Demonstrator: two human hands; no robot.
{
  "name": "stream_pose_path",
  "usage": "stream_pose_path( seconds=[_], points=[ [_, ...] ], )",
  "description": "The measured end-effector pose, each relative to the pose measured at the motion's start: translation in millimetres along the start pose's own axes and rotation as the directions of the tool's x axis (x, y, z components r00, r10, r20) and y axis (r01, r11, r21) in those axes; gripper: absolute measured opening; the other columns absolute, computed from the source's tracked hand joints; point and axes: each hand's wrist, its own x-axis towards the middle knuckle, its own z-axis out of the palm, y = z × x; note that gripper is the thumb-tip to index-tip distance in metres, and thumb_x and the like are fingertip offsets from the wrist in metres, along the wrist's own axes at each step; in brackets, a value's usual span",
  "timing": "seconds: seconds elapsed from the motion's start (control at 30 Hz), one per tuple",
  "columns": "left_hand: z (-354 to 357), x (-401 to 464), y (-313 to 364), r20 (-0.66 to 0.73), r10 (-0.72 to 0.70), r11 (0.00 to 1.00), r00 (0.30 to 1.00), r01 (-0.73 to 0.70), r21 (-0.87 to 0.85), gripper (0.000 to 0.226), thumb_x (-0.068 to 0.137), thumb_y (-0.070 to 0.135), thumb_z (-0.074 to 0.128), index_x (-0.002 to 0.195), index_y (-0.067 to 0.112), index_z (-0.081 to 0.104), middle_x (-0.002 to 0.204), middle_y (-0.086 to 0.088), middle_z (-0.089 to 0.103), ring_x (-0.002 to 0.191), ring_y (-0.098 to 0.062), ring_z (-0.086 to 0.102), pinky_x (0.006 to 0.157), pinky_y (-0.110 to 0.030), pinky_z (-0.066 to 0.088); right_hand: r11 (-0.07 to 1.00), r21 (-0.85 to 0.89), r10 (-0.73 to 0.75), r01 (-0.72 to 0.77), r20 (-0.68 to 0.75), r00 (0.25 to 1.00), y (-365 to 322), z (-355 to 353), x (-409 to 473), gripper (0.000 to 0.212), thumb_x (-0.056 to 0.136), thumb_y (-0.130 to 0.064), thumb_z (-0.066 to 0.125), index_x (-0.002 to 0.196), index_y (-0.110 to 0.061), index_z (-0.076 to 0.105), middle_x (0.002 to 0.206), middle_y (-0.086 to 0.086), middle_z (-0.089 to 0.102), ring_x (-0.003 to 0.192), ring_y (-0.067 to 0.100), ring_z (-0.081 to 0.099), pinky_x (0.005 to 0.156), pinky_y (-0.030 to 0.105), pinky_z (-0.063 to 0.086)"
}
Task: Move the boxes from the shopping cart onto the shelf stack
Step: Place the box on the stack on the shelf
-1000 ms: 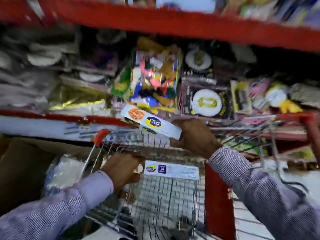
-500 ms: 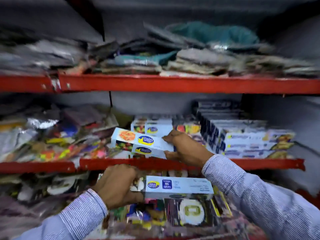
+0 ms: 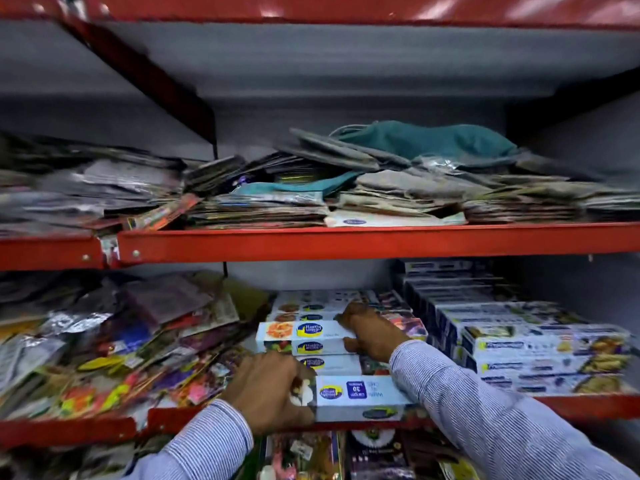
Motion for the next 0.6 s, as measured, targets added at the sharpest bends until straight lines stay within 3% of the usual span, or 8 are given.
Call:
stream_pose_path(
  seconds=[0.27, 0.47, 0.57, 0.6],
  points=[
    [0.6, 13.8, -7.2, 0.036, -0.035, 0.999, 0.999, 0.035, -0.007, 0.053, 0.068, 0.062, 0.069, 0.116, 0.041, 0.068, 0.105, 0.01, 0.076, 0.095, -0.015, 0.067, 0.084, -0.031, 0.052, 0.999, 0.033, 0.02, -0.018, -0.067, 0.998, 8.6, 3.5, 4.9, 0.041, 0.085, -0.026, 0.066, 0.124, -0.016, 0.061, 0.127, 0.011, 0.056, 0.113, 0.032, 0.057, 0.097, 0.042, 0.05],
    [-9.0, 42.4, -13.4, 0.017, -0.088, 0.995, 0.996, 0.088, -0.046, 0.048, 0.066, 0.059, 0.073, 0.108, 0.038, 0.073, 0.088, 0.008, 0.077, 0.077, -0.014, 0.067, 0.068, -0.034, 0.056, 0.969, 0.241, 0.094, -0.058, -0.143, 0.985, 9.3, -23.2, -6.3, 0.03, 0.089, -0.015, 0.06, 0.118, -0.014, 0.068, 0.109, 0.01, 0.075, 0.087, 0.022, 0.073, 0.087, 0.031, 0.057],
    [-9.1, 59.9, -12.2, 0.008, -0.117, 0.988, 0.993, 0.117, -0.103, 0.048, 0.068, 0.057, 0.076, 0.112, 0.038, 0.072, 0.092, 0.01, 0.077, 0.077, -0.015, 0.066, 0.065, -0.029, 0.05, 0.973, 0.227, 0.079, -0.045, -0.145, 0.986, 13.2, -33.1, -16.0, 0.028, 0.093, -0.02, 0.055, 0.116, -0.014, 0.069, 0.117, 0.01, 0.073, 0.098, 0.023, 0.071, 0.091, 0.023, 0.05],
    [-7.5, 65.1, -11.2, -0.002, -0.121, 0.986, 0.993, 0.12, -0.114, 0.049, 0.069, 0.056, 0.077, 0.114, 0.038, 0.072, 0.093, 0.01, 0.076, 0.078, -0.016, 0.066, 0.064, -0.028, 0.047, 0.976, 0.216, 0.072, -0.044, -0.125, 0.99, 14.7, -33.2, -19.8, 0.029, 0.094, -0.026, 0.052, 0.115, -0.015, 0.07, 0.113, 0.011, 0.074, 0.097, 0.025, 0.07, 0.091, 0.027, 0.053]
  ],
)
